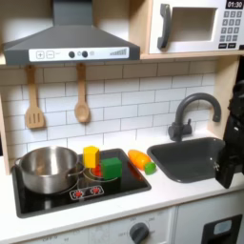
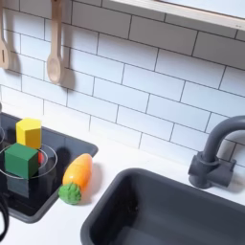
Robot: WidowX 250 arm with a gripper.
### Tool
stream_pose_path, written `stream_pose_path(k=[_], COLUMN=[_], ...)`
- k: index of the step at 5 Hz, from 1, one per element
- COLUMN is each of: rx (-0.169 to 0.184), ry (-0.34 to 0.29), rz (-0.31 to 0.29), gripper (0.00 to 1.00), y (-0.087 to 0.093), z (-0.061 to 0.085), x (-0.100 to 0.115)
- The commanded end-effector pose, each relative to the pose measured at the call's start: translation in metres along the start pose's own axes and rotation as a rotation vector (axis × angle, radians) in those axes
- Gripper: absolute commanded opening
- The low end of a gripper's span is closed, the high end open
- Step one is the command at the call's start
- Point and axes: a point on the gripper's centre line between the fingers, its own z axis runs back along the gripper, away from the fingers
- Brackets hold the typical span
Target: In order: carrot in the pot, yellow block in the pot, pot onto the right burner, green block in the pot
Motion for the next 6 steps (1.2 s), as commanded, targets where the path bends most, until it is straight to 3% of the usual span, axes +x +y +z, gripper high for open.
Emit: stream_pose_path(k=[1, 6], rx=[-0.001, 0.011], ry=[0.000, 0.009], rz=[0.000, -0.025], gripper=[1.00, 1.00], y=[0.000, 0.015], z=[0.000, -0.019], x=[0.000, 0.059])
